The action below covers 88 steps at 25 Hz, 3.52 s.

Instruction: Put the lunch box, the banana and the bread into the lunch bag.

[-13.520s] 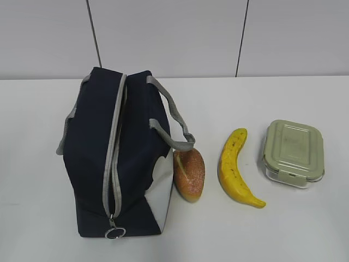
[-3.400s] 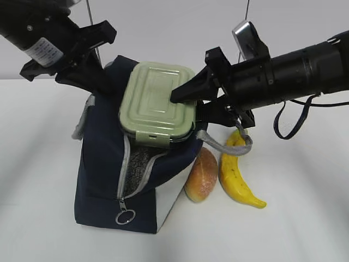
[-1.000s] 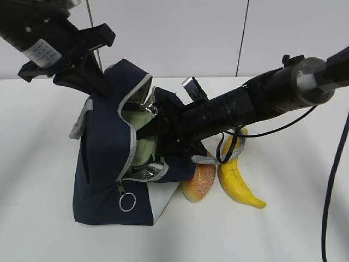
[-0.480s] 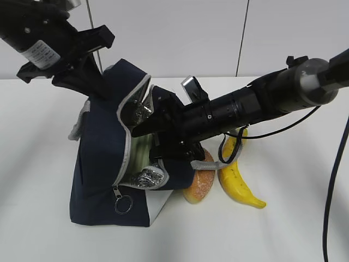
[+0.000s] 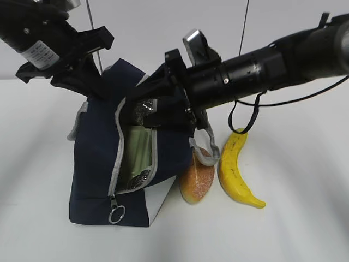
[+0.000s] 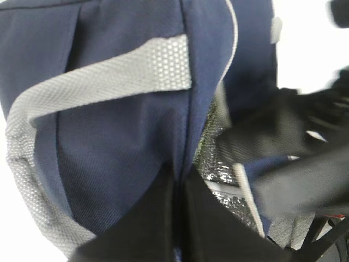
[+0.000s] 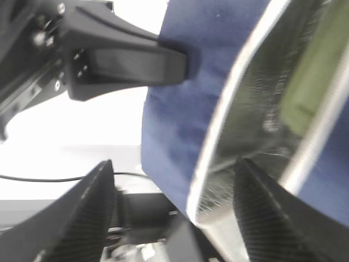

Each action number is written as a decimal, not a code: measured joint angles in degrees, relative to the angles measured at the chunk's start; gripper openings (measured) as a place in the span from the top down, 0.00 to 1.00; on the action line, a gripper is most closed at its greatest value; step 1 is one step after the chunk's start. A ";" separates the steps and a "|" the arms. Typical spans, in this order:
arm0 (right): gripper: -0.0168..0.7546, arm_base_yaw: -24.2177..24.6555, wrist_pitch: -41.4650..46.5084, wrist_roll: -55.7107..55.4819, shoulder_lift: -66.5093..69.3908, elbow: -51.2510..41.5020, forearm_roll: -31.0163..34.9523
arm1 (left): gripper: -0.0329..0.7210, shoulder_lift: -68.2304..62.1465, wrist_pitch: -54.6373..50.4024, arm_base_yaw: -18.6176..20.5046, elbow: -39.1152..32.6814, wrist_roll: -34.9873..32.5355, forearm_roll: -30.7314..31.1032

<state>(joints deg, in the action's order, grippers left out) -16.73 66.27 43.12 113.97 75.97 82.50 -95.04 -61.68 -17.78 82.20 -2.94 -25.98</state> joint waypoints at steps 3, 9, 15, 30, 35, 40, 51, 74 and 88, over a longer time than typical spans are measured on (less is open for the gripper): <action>0.33 0.32 0.10 -0.70 -5.87 -0.28 -4.13 | 0.96 0.00 -0.16 0.00 0.00 0.00 0.80; 0.33 4.26 -7.11 -2.75 -17.39 -7.10 -11.75 | 0.96 0.00 -0.46 0.00 0.00 0.00 1.41; 0.32 10.22 -9.12 -3.59 -25.50 -15.56 -18.94 | 0.96 -0.04 -0.46 0.00 0.00 0.00 1.46; 0.32 10.37 -12.10 -13.45 -20.17 -20.52 -34.53 | 0.96 -0.04 -0.63 0.00 0.00 0.00 1.56; 0.32 10.37 -15.67 -19.53 -18.86 -20.42 -41.71 | 0.96 -0.04 -0.63 0.00 0.00 0.00 1.56; 0.32 10.46 -15.56 -23.32 -18.83 -17.40 -46.34 | 0.96 -0.04 -0.63 0.00 0.00 0.00 1.56; 0.32 1.94 -14.36 -38.67 -15.22 -9.22 -66.24 | 0.96 -0.04 -0.63 0.00 0.00 0.00 1.69; 0.22 1.04 -17.59 -40.00 -2.30 -1.07 -65.23 | 0.96 -0.04 -0.63 0.00 0.00 0.00 1.69; 0.22 1.04 -16.95 -42.39 4.58 4.12 -69.46 | 0.96 -0.04 -0.65 0.00 0.00 0.00 1.74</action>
<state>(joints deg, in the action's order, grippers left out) -15.69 49.31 0.73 118.55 80.09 13.04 -95.07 -62.33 -17.78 82.20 -2.94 -24.24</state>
